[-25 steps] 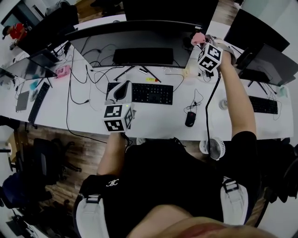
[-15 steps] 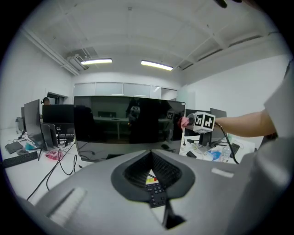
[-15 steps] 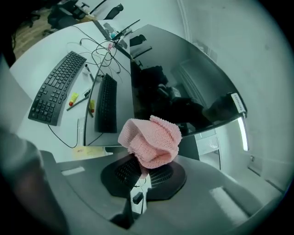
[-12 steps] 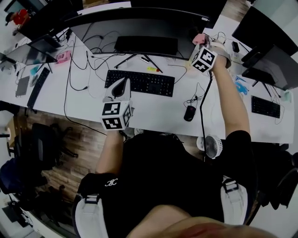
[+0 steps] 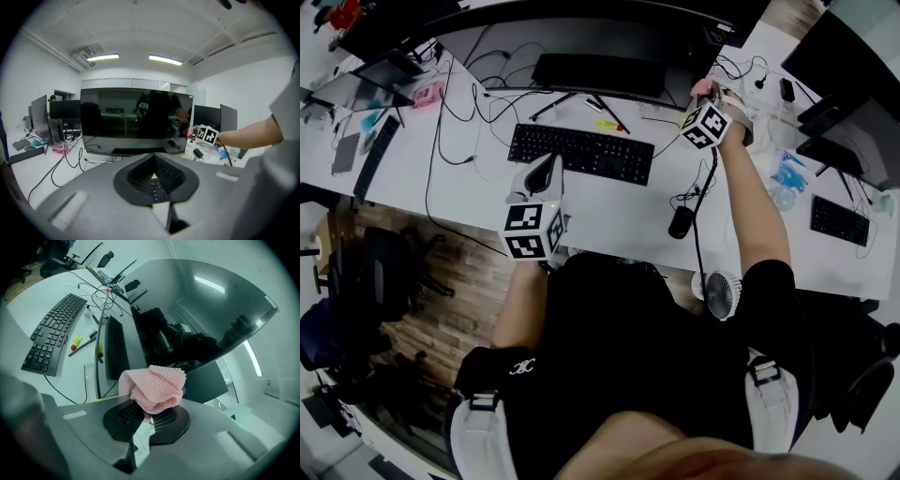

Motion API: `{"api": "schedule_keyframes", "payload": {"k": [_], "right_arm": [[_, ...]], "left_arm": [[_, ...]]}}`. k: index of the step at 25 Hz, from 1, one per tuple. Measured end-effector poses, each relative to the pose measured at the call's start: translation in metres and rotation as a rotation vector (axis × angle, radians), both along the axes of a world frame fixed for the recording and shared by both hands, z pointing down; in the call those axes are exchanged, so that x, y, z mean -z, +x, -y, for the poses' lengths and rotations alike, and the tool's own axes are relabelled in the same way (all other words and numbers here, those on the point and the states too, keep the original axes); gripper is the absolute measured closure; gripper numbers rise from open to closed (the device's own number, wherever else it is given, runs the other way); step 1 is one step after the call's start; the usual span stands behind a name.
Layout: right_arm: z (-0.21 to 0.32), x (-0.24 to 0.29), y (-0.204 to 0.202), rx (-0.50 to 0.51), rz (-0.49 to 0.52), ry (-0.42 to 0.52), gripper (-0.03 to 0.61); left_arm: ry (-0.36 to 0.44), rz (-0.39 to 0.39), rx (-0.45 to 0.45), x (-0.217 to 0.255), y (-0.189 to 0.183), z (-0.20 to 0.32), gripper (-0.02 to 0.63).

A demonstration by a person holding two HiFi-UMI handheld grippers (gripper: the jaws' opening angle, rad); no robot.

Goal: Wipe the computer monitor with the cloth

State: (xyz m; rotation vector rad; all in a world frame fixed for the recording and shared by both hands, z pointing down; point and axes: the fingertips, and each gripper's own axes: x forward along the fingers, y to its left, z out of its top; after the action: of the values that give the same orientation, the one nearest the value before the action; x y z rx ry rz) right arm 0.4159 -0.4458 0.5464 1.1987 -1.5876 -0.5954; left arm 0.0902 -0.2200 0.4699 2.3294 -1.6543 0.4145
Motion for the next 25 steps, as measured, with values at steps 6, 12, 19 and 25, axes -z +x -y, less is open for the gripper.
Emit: {"api": "schedule_keyframes", "payload": {"k": [6, 12, 19, 25], "right_arm": [[-0.001, -0.045, 0.001, -0.072, 0.065, -0.034, 0.568], [-0.011, -0.085, 0.001, -0.116, 0.108, -0.084, 0.568], [-0.017, -0.133, -0.003, -0.217, 0.234, -0.174, 0.568], [-0.024, -0.164, -0.014, -0.246, 0.278, -0.229, 0.566]], "left_arm": [[-0.019, 0.006, 0.021, -0.006, -0.002, 0.002, 0.560], [-0.016, 0.024, 0.048, -0.003, -0.008, 0.005, 0.560], [-0.015, 0.060, 0.085, 0.000, -0.019, -0.003, 0.560], [-0.009, 0.074, 0.108, 0.006, -0.027, -0.013, 0.560]]}}
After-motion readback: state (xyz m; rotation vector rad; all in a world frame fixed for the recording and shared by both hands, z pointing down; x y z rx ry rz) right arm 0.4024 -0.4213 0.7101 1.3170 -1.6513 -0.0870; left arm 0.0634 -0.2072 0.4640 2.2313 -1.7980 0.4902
